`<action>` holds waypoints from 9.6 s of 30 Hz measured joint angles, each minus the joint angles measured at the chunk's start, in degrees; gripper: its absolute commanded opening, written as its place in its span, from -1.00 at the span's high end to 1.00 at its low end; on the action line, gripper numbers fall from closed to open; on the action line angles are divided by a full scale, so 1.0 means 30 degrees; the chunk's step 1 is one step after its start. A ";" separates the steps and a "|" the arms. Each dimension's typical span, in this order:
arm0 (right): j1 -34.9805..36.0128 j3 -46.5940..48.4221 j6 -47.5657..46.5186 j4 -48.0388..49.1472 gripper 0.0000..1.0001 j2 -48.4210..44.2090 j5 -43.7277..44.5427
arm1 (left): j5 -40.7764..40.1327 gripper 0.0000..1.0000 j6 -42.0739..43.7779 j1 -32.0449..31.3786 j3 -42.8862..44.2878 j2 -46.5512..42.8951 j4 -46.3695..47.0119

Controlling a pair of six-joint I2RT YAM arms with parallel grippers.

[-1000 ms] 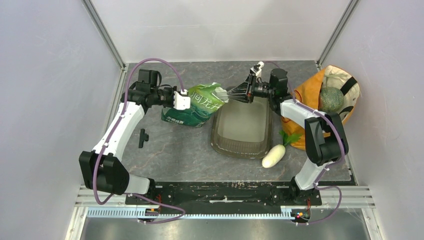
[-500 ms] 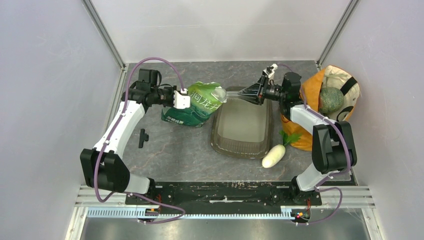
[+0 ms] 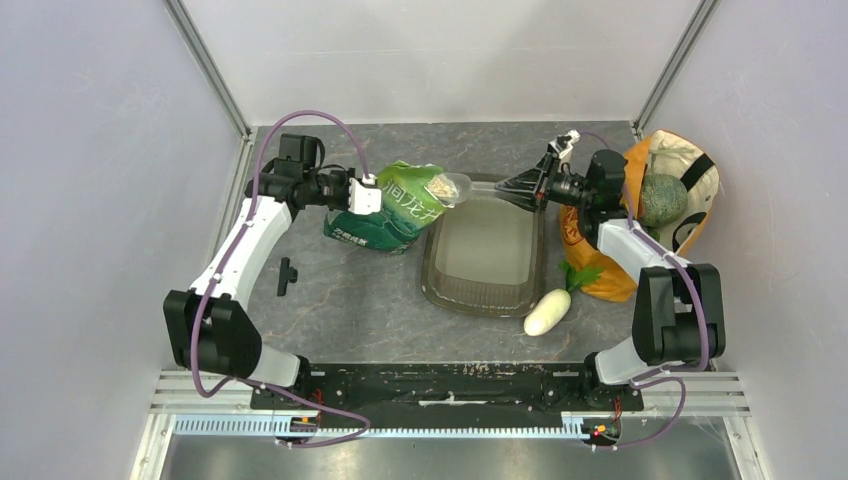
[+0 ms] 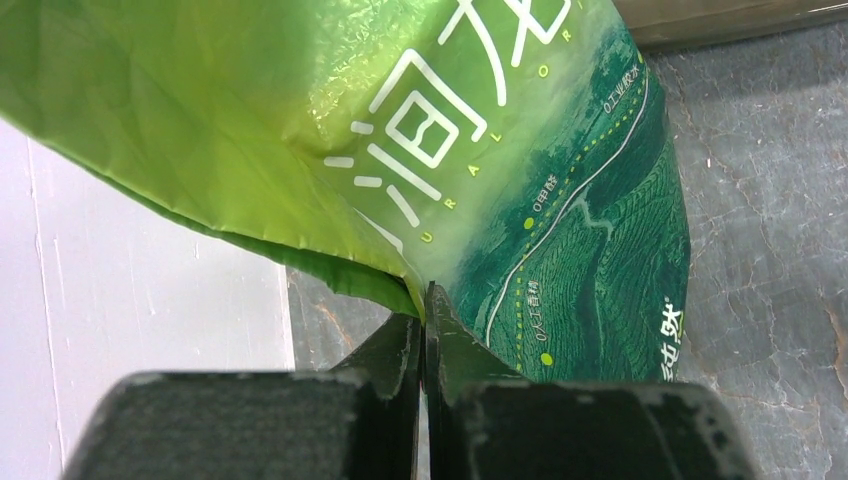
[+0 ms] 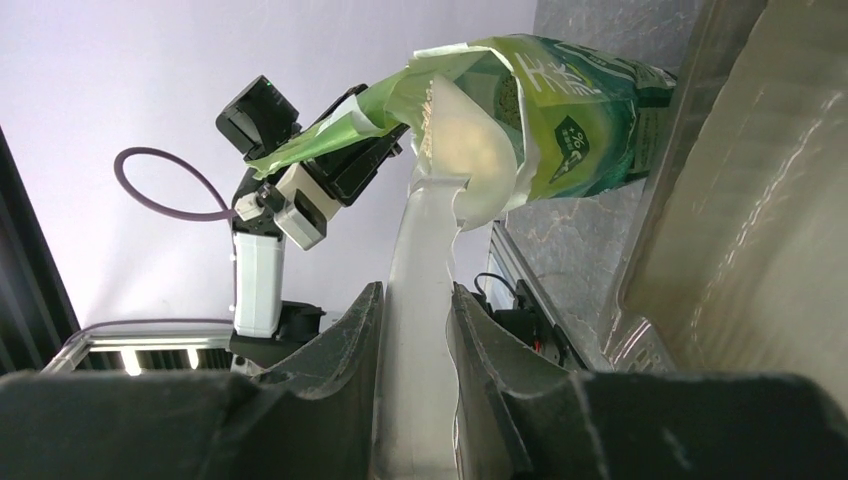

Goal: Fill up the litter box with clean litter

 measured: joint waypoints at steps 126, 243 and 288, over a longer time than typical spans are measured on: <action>0.7424 1.6772 -1.4258 -2.2170 1.00 0.9428 0.7322 | -0.0532 0.96 0.3796 -0.1362 -0.1880 -0.1530 0.1129; 0.2725 1.2896 -2.6192 -2.9915 1.00 -0.2157 1.4112 | -0.0153 0.96 0.3286 -0.1195 -0.1960 -0.0284 0.3140; 0.7227 2.1529 -1.9067 -2.9398 1.00 0.7286 1.3588 | -0.0124 0.96 0.5508 -0.1282 -0.4277 -0.1814 0.5289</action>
